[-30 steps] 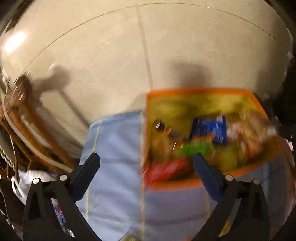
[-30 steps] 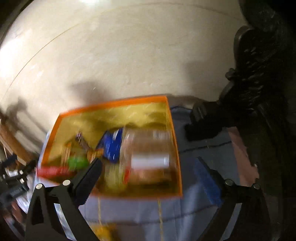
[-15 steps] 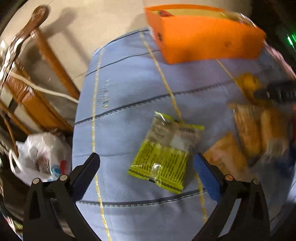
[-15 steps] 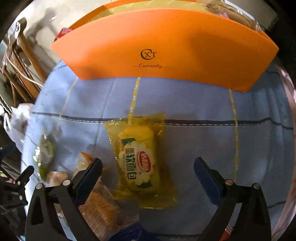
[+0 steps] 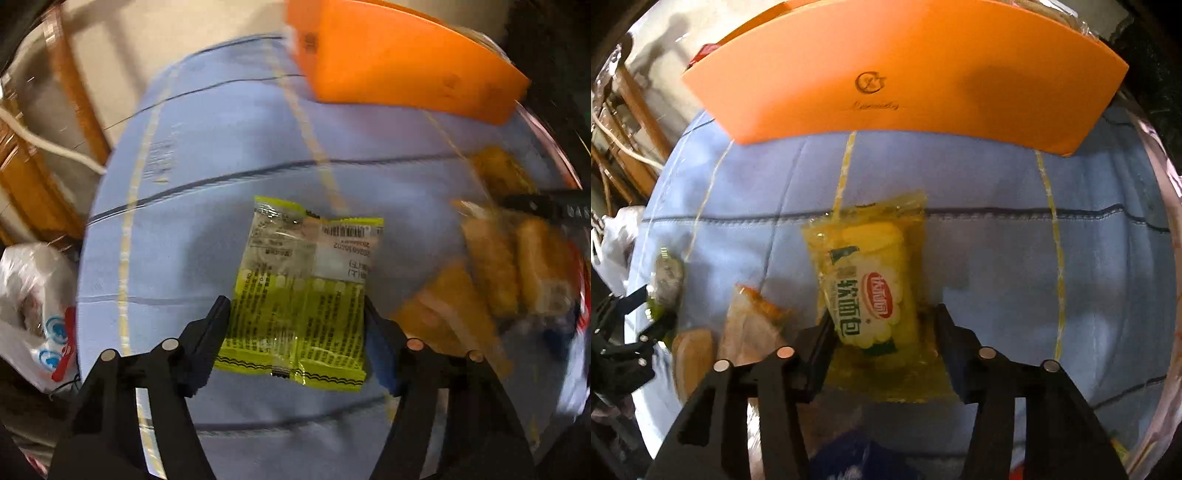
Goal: Organize snacks
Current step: 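Grasp the yellow-green pack with the left tool while the right tool grasps the yellow red-logo pack, then carry both snacks over the orange box and open both tools to drop them, then grasp the tan pastry pack with the left tool while the right tool grasps the red snack pack, then carry both snacks over the orange box and open both tools to drop them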
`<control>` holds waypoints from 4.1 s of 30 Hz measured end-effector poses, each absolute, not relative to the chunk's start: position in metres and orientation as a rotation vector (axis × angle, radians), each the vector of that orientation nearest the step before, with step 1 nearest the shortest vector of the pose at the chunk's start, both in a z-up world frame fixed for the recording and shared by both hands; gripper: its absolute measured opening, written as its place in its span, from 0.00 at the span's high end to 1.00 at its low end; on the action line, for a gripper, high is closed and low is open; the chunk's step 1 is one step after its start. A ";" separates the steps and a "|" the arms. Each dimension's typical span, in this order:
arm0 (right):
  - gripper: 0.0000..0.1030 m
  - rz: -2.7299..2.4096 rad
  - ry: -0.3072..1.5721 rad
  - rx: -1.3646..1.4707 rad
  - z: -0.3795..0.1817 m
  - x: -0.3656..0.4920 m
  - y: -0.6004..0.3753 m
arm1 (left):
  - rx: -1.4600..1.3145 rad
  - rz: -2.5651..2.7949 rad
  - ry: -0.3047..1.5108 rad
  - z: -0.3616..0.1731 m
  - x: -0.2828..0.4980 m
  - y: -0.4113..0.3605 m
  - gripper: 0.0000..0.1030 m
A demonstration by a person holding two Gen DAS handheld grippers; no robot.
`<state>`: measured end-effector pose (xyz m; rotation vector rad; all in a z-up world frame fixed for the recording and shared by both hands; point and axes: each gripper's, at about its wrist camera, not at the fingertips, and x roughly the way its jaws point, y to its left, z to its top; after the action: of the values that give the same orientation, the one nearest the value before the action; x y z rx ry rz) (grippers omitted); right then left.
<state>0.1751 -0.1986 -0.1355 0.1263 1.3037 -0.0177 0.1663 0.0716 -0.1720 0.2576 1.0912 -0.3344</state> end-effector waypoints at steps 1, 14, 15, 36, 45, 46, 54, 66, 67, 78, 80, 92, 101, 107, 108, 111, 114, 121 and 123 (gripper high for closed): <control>0.55 -0.012 1.305 0.138 -0.133 0.171 -0.199 | 0.274 -0.335 1.092 -0.172 0.164 0.068 0.36; 0.58 -0.033 1.031 0.194 -0.012 0.161 -0.255 | 0.131 -0.204 0.934 -0.052 0.184 0.025 0.36; 0.58 -0.051 1.007 0.216 -0.002 0.166 -0.264 | 0.133 -0.176 0.920 -0.040 0.191 0.017 0.36; 0.48 -0.112 0.947 0.237 0.032 0.320 -0.291 | 0.131 -0.179 0.862 0.017 0.342 -0.081 0.34; 0.03 -0.147 0.937 0.151 0.049 0.288 -0.303 | 0.168 -0.094 0.806 0.029 0.325 -0.068 0.04; 0.03 -0.149 0.944 0.144 0.052 0.268 -0.310 | 0.160 -0.118 0.811 0.030 0.314 -0.062 0.04; 0.03 -0.370 1.254 0.230 -0.039 0.068 -0.333 | 0.295 -0.230 0.872 -0.036 0.163 -0.007 0.04; 0.03 -0.566 1.216 0.575 -0.141 0.010 -0.295 | 0.323 -0.280 0.987 -0.130 0.060 0.017 0.04; 0.03 -0.581 1.199 0.526 -0.141 0.014 -0.290 | 0.354 -0.289 0.983 -0.137 0.060 0.012 0.04; 0.35 -0.561 1.223 0.470 -0.131 -0.002 -0.285 | 0.254 -0.358 1.059 -0.180 0.084 0.008 0.58; 0.35 -0.550 1.218 0.495 -0.127 -0.011 -0.284 | 0.230 -0.367 1.077 -0.179 0.082 0.015 0.61; 0.35 -0.481 1.090 0.440 -0.041 -0.026 -0.275 | 0.158 -0.356 0.979 -0.103 0.073 0.037 0.64; 0.34 -0.321 0.891 0.306 0.062 0.096 -0.276 | 0.023 -0.290 0.868 -0.005 0.160 0.017 0.64; 0.34 -0.199 0.898 0.125 0.072 0.224 -0.264 | 0.128 -0.270 0.871 0.006 0.264 -0.028 0.64; 0.34 -0.169 0.912 0.128 0.068 0.241 -0.262 | 0.128 -0.278 0.892 0.003 0.280 -0.034 0.64; 0.34 -0.126 0.957 0.118 0.056 0.284 -0.254 | 0.120 -0.297 0.904 -0.001 0.317 -0.048 0.64; 0.34 -0.120 1.000 0.130 0.041 0.320 -0.259 | 0.133 -0.291 0.905 -0.006 0.340 -0.058 0.64; 0.28 -0.141 1.041 0.076 0.028 0.350 -0.266 | 0.176 -0.261 0.902 -0.014 0.367 -0.068 0.51; 0.03 -0.130 1.067 0.023 0.024 0.351 -0.261 | 0.174 -0.186 0.896 -0.013 0.369 -0.066 0.06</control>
<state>0.3510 -0.2606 0.0235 0.0235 1.0669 -0.1300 0.3691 -0.0664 -0.0129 0.1739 0.8957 -0.1856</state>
